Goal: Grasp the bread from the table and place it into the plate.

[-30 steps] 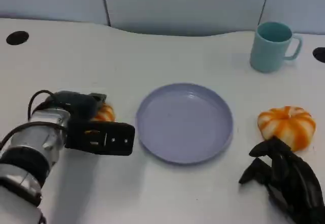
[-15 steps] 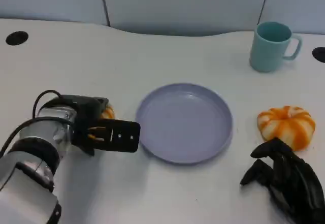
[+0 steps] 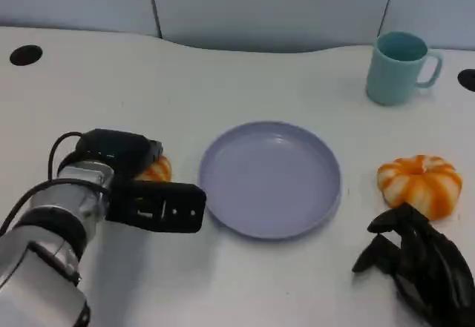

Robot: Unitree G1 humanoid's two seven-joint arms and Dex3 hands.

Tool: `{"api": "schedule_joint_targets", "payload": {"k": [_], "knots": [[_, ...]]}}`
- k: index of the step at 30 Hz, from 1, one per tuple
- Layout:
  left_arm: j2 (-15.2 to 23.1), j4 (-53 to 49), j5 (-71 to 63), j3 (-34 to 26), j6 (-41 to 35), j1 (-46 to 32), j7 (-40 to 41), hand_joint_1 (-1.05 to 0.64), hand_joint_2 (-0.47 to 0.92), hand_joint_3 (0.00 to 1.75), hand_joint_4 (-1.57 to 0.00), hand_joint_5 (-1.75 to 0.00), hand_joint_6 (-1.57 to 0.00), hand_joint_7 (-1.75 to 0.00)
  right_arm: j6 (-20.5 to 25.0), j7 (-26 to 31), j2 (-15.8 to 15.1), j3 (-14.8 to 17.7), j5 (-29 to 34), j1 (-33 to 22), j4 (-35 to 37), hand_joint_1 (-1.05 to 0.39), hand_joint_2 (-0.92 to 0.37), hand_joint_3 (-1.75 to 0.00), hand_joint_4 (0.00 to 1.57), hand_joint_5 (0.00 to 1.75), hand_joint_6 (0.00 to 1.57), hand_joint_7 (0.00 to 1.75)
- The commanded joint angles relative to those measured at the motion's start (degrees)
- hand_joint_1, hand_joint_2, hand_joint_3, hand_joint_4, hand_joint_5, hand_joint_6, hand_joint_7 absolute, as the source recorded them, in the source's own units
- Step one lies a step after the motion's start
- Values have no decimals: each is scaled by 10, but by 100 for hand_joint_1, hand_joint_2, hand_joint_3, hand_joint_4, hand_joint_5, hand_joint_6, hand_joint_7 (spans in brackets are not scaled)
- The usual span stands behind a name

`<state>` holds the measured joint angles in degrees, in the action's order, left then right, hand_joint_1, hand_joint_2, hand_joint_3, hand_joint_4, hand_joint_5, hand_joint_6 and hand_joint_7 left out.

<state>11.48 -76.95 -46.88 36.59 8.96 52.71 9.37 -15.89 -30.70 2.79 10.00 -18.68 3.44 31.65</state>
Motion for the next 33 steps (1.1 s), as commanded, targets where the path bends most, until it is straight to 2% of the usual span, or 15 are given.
{"api": "schedule_joint_targets", "payload": {"k": [1,3,4,5,6,7,8,11,13,21,22,23,25,31,33], "knots": [[8,-9,-4,9,9,-14,12,-28,92,21,-91,-51,-97,-3,4,2,-8,2,-5,-7,-9,-50,-92,-47,49,175,41,159],[10,-9,-4,10,16,-28,47,-28,92,21,-91,-52,-98,-3,1,3,-9,1,-2,-8,-11,-50,-92,-47,49,175,41,159],[11,-9,-5,11,21,-38,74,-29,92,20,-79,-124,-94,-50,-1,3,-10,1,0,-9,-12,-50,-92,-48,49,175,41,159],[12,-9,-6,11,25,-44,93,-29,92,20,-74,-149,-83,-83,-2,4,-10,0,2,-10,-13,-50,-92,-48,50,175,41,160],[12,-9,-6,12,27,-48,104,-29,92,20,-72,-161,-78,-100,-3,4,-11,0,2,-11,-13,-50,-92,-48,50,175,41,160],[13,-10,-1,8,30,-52,112,-29,92,20,-71,-168,-75,-109,0,3,-11,0,1,-11,-15,-50,-92,-49,50,175,41,160],[13,-10,8,1,36,-58,122,-27,92,24,-73,-172,-68,-133,0,2,-11,1,0,-12,-15,-49,-92,-48,50,175,41,160],[14,-10,22,-14,45,-72,148,-26,92,28,-74,-174,-69,-111,-1,-6,-13,1,-4,-12,-14,-48,-92,-50,49,175,39,161],[14,-10,23,-16,46,-73,152,-26,92,29,-74,-175,-71,-103,-2,-8,-13,1,-5,-12,-14,-48,-92,-50,48,175,39,162],[14,-11,24,-15,46,-73,154,-26,92,29,-74,-175,-72,-100,-2,-9,-13,2,-4,-12,-13,-48,-92,-50,48,175,38,163],[17,-6,39,-30,60,-75,170,-26,92,29,-74,-175,-73,-99,-4,-2,-13,1,0,-11,-14,-48,-92,-50,48,175,38,163],[21,-1,50,-43,73,-76,189,-22,91,38,-73,-175,-60,-143,-2,5,-13,0,5,-12,-16,-49,-92,-49,49,175,38,163],[27,5,63,-60,92,-75,215,-19,89,43,-71,-175,-53,-166,1,12,-13,-1,8,-13,-19,-50,-92,-48,50,175,39,163],[33,11,77,-85,124,-68,231,-18,90,48,-68,-175,-46,-175,1,9,-14,-1,5,-12,-18,-48,-92,-49,50,175,39,162],[36,17,89,-101,146,-63,241,-13,85,47,-67,-175,-47,-175,2,12,-15,-2,7,-12,-20,-48,-92,-49,50,175,39,162]]}}
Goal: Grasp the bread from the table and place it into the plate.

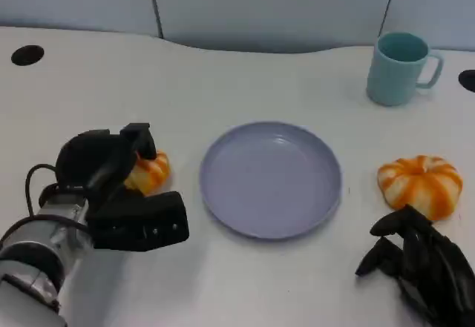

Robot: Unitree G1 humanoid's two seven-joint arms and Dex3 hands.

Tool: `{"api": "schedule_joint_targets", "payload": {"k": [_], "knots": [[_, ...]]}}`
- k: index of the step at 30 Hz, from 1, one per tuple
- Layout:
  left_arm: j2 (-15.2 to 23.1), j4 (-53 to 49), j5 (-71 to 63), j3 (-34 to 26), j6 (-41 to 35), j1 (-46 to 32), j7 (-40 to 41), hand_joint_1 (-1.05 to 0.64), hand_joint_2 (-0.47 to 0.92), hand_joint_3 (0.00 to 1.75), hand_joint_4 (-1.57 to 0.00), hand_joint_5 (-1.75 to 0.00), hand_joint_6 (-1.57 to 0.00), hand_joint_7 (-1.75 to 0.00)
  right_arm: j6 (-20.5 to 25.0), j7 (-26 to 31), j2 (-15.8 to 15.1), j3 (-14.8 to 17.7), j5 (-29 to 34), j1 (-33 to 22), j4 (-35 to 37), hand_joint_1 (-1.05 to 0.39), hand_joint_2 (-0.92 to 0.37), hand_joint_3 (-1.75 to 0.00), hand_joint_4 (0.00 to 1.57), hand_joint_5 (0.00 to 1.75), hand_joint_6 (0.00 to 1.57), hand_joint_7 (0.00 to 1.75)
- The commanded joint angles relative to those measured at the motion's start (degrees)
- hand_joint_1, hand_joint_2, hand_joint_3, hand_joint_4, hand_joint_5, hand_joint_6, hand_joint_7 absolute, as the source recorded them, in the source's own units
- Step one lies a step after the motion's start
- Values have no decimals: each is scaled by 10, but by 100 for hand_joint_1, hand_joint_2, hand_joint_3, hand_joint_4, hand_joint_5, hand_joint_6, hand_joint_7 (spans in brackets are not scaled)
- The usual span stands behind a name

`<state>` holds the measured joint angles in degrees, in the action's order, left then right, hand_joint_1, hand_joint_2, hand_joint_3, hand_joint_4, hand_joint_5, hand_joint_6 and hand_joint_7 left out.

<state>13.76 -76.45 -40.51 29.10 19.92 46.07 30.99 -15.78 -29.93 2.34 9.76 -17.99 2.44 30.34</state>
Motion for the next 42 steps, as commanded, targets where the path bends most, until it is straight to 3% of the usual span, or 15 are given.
{"api": "schedule_joint_targets", "payload": {"k": [1,3,10,15,22,28,35,42], "knots": [[15,17,30,-31,50,7,28,-13,84,47,-67,-175,-47,-175,0,4,-11,0,1,-2,-4,-48,-92,-49,50,175,39,163],[18,22,27,-32,64,12,35,-12,83,49,-68,-175,-49,-175,-4,3,-11,0,3,0,0,-49,-92,-48,51,175,39,162],[16,40,3,-17,95,31,88,-12,56,88,-75,-175,-56,-175,-7,5,-11,0,6,2,4,-49,-92,-49,52,175,38,162],[13,50,-10,-4,119,47,105,-8,53,91,-78,-175,-60,-175,-4,6,-10,1,3,3,5,-48,-92,-49,52,175,38,161],[10,59,-6,1,227,82,41,-8,42,120,-82,-175,-64,-175,-3,3,-11,0,2,4,8,-47,-92,-50,51,175,37,162],[8,57,-9,0,239,87,33,-11,40,123,-82,-175,-65,-175,-7,3,-12,-1,4,5,10,-47,-92,-51,50,175,37,163],[-33,56,-3,14,292,113,-65,-20,51,127,-91,-175,-77,-175,-10,-2,-9,-2,1,7,14,-49,-92,-48,54,175,39,161],[-51,48,5,4,279,118,-113,-20,49,126,-95,-175,-81,-175,-9,-8,-9,-1,-3,7,14,-49,-92,-48,54,175,41,162]]}}
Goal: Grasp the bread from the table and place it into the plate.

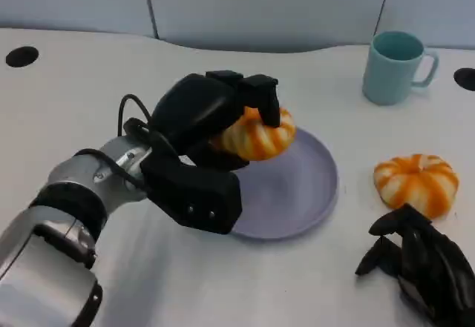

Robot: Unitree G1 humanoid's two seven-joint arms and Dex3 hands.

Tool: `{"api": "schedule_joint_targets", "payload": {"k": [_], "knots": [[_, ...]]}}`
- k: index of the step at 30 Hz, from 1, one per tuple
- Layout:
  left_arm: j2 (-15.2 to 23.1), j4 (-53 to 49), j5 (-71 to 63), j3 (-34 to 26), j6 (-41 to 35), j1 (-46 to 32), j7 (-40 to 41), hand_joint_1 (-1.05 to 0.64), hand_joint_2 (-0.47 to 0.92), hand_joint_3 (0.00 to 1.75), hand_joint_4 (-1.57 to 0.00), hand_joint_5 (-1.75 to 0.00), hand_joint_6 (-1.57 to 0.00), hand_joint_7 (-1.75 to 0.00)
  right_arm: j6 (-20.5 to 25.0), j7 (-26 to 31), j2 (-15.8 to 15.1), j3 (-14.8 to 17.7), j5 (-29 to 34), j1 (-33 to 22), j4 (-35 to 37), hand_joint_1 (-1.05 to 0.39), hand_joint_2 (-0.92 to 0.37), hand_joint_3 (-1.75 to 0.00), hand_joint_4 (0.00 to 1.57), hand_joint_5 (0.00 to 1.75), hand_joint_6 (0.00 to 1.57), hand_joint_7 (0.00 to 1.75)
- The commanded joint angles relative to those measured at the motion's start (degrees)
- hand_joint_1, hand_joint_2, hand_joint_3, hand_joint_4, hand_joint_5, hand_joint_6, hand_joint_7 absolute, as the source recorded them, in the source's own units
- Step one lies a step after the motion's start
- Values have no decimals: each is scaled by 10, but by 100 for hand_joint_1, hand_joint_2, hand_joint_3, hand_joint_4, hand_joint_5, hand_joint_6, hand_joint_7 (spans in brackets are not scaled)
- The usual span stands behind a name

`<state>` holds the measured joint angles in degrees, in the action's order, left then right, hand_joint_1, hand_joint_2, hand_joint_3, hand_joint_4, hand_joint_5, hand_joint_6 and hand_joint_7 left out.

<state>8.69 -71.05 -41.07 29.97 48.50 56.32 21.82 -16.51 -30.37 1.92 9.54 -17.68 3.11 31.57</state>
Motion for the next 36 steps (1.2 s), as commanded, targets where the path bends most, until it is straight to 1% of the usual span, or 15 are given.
{"api": "schedule_joint_targets", "payload": {"k": [1,11,16,21,23,24,25,26,28,30,31,32,34,35,36], "knots": [[-6,-9,4,-1,-16,20,-24,-20,49,126,-95,-175,-81,-175,-3,-4,-4,1,-6,0,2,-49,-92,-49,54,175,41,162],[-43,-31,-12,22,-86,32,-48,-24,48,129,-97,-175,-78,-175,-5,1,0,-1,-3,-3,-2,-50,-92,-47,54,175,41,159],[-51,-36,-12,29,-102,30,-56,-24,51,128,-96,-175,-78,-175,-3,-2,-1,-1,-7,-5,-5,-48,-92,-50,53,175,41,160],[-56,-39,-17,41,-112,27,-63,-20,49,125,-90,-175,-76,-175,-2,-6,-1,-2,-10,-7,-7,-49,-92,-48,54,175,41,160],[-56,-40,-14,42,-115,29,-83,-21,49,116,-77,-166,-80,-143,-1,-1,-1,-3,-6,-8,-10,-49,-92,-49,53,175,40,161],[-57,-41,-11,40,-117,30,-96,-23,49,105,-74,-159,-81,-130,-2,1,0,-4,-6,-9,-12,-49,-92,-49,53,175,40,161],[-59,-42,-5,35,-122,30,-114,-25,54,92,-72,-153,-82,-115,-1,0,0,-4,-8,-8,-12,-48,-92,-50,53,175,40,162],[-60,-43,0,32,-126,31,-127,-29,64,75,-70,-141,-83,-94,1,-2,0,-4,-9,-8,-11,-49,-92,-49,54,175,40,162],[-62,-43,12,23,-131,29,-154,-30,70,63,-69,-134,-84,-82,0,-3,0,-3,-10,-7,-10,-49,-92,-49,54,175,40,162],[-64,-42,24,14,-136,28,-180,-37,84,37,-66,-122,-82,-47,-7,-7,0,-3,-10,-6,-6,-50,-92,-48,54,175,40,162],[-64,-41,28,11,-135,27,-187,-39,89,26,-63,-123,-81,-33,-8,-8,0,-3,-10,-7,-6,-49,-92,-48,54,175,40,162],[-63,-39,26,13,-136,27,-193,-44,90,25,-55,-121,-77,-25,-7,-7,1,-3,-10,-8,-8,-49,-92,-48,54,175,40,161],[-61,-38,25,16,-138,30,-209,-53,92,30,-42,-103,-68,-15,-4,-5,3,-3,-12,-9,-12,-48,-92,-49,54,175,40,160],[-61,-37,25,17,-140,31,-217,-63,92,38,-32,-88,-59,-8,-2,-4,4,-2,-14,-10,-13,-47,-92,-49,54,175,40,160],[-61,-37,25,17,-144,33,-228,-66,92,41,-28,-82,-56,-6,-5,-5,4,-2,-14,-9,-12,-47,-92,-49,55,175,40,160]]}}
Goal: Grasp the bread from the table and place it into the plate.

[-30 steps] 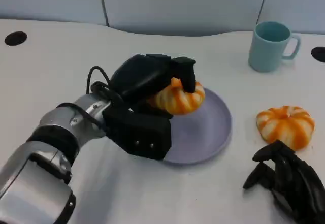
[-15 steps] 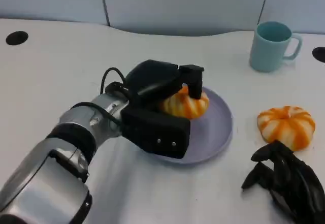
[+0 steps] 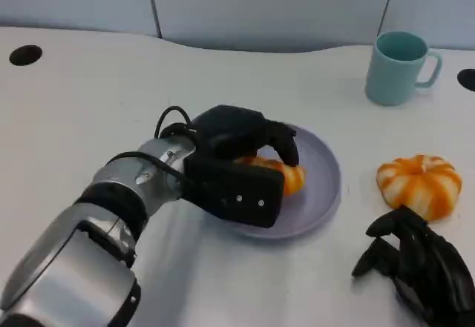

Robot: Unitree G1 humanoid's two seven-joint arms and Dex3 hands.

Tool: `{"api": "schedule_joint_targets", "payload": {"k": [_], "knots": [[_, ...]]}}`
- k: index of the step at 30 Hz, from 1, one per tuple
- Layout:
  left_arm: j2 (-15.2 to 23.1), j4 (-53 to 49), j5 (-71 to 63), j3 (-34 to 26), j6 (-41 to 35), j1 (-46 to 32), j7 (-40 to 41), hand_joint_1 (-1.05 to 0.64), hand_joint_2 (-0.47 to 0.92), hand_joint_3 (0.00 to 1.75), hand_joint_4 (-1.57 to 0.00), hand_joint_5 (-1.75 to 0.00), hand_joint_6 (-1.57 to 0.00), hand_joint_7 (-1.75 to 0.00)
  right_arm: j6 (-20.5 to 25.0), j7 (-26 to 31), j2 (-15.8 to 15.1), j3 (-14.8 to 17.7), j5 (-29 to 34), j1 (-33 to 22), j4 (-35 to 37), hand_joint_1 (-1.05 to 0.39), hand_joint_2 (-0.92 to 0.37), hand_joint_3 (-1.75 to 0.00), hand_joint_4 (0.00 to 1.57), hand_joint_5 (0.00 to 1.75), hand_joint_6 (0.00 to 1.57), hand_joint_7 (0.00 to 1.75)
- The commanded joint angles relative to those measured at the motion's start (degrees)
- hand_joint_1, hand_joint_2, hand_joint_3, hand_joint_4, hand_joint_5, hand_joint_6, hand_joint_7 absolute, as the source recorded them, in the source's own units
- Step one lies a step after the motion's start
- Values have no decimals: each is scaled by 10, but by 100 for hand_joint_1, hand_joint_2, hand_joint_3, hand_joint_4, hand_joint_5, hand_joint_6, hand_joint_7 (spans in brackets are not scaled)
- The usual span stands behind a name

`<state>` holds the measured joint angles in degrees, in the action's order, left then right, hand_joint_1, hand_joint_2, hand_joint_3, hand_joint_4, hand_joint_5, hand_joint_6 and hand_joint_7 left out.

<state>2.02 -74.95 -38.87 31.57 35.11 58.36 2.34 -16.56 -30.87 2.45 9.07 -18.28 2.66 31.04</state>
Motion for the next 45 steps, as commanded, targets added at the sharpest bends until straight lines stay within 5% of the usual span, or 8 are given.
{"api": "schedule_joint_targets", "payload": {"k": [1,6,11,23,27,33,41,45], "knots": [[6,2,3,1,-14,13,-42,-73,92,45,-23,-73,-49,-3,-8,-3,-1,3,-8,-4,-3,-47,-92,-49,55,175,40,160],[6,5,4,-1,-27,16,-67,-91,92,60,-2,-49,-26,0,-12,-8,-3,4,-9,-1,3,-48,-92,-50,54,175,40,159],[10,9,-1,2,-27,18,-60,-95,92,61,0,-30,-18,0,-14,-12,-4,7,-12,1,8,-48,-92,-50,55,175,40,158],[21,16,1,0,-21,19,-48,-97,92,60,0,-27,-17,0,-7,-10,-4,7,-12,-1,2,-48,-92,-50,54,175,41,157],[58,45,128,-106,50,-29,-109,-88,92,49,-6,-33,-22,-2,-12,-6,-4,7,-7,4,7,-48,-92,-50,54,175,41,158],[72,73,237,-180,101,-95,-201,-84,92,42,-9,-38,-24,-3,-14,-6,-6,8,-5,5,9,-48,-92,-51,54,175,39,159],[51,157,411,-286,88,-200,-313,-82,92,31,-17,-41,-30,-4,-3,3,-8,6,-3,1,0,-48,-92,-50,53,175,40,161],[28,232,491,-331,79,-280,-334,-76,92,29,-40,-53,-44,-9,-6,8,-8,4,3,-2,-2,-48,-92,-49,53,175,39,162]]}}
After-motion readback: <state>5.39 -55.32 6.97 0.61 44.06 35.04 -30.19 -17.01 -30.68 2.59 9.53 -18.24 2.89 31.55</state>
